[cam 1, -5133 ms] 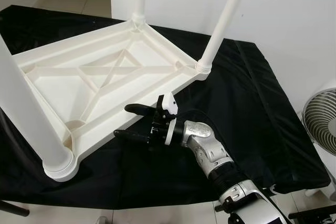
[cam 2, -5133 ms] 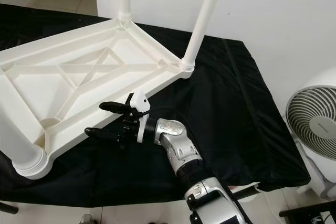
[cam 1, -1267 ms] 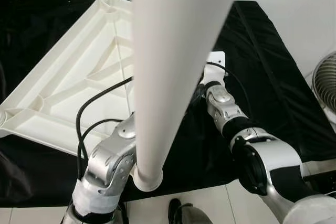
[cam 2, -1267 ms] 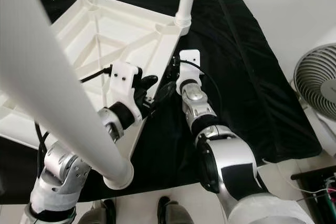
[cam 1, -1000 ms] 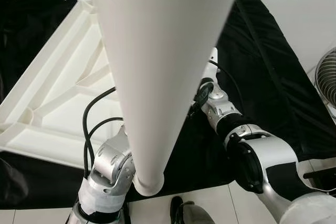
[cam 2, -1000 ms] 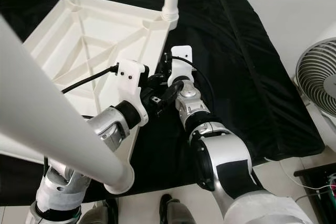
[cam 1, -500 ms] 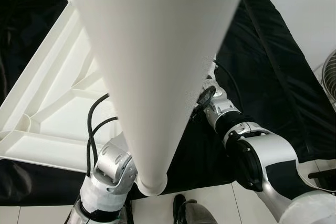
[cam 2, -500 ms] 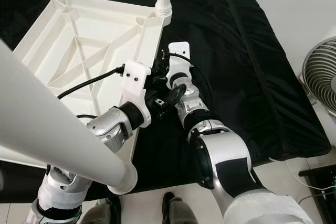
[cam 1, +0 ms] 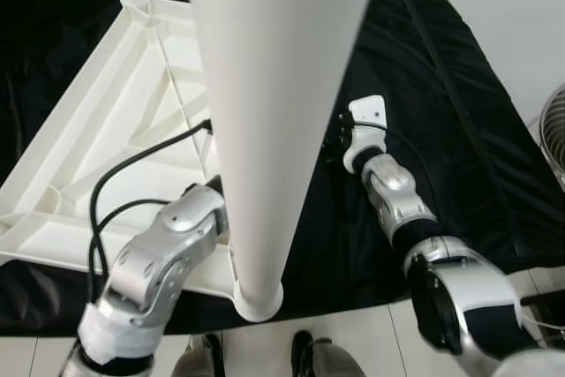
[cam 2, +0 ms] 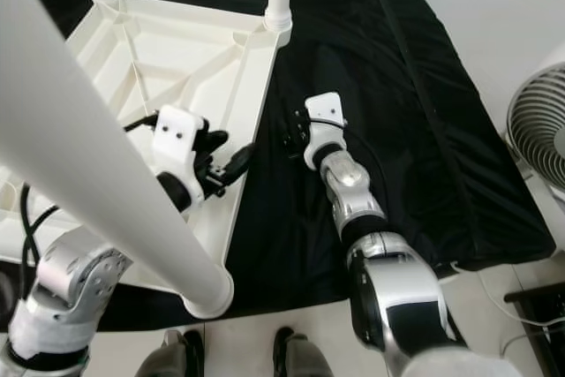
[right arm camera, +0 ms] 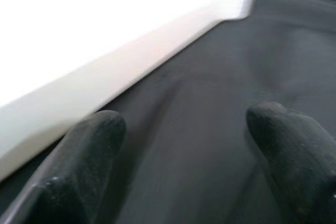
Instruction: Building children table
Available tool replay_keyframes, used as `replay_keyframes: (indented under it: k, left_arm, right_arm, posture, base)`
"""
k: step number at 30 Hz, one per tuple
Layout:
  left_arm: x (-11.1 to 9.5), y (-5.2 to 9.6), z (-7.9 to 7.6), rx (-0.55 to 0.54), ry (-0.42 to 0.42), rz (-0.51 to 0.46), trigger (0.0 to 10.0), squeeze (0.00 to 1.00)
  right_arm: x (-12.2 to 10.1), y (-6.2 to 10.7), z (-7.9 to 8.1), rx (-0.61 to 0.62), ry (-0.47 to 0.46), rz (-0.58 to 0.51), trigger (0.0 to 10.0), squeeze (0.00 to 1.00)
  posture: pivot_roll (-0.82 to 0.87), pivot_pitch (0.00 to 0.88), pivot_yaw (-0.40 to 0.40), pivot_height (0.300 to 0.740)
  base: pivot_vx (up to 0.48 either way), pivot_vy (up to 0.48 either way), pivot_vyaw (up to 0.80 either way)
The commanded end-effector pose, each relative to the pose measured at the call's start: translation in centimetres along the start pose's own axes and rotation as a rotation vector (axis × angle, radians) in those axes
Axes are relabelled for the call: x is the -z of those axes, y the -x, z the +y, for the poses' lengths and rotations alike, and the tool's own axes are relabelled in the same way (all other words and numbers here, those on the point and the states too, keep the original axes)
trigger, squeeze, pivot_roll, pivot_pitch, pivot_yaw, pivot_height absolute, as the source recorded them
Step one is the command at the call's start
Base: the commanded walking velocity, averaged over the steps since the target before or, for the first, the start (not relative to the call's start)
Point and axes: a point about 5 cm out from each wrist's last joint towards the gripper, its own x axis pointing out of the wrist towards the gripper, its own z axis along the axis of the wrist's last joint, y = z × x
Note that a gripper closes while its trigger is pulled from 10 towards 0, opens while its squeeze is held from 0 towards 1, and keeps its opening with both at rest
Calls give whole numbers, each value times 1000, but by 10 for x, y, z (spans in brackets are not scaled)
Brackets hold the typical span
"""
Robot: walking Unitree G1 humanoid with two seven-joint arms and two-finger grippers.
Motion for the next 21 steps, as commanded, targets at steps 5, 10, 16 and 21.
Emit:
replay_keyframes:
  k: [5, 10, 16, 21]
  left_arm:
    - [6, 13, -8, 244, -49, 21, 10000, 0]
    - [13, 25, -3, 287, -91, 59, 10000, 0]
    - [24, 50, 2, 414, -160, 142, 10000, 0]
    - [31, 66, 11, 467, -191, 223, 10000, 0]
  right_arm:
    - [-13, 18, 14, -180, -48, -84, 10000, 0]
    - [-25, 39, 22, -331, -103, -118, 10000, 0]
    - [-46, 72, 28, -586, -101, -143, 10000, 0]
    - [-58, 98, 32, -788, -108, -104, 10000, 0]
  posture:
    - [84, 156, -28, 740]
    - [81, 133, -34, 740]
    - [75, 127, -24, 740]
    - [73, 127, -14, 740]
  base:
    - [0, 0, 0]
    - [0, 0, 0]
    - [0, 0, 0]
    - [0, 0, 0]
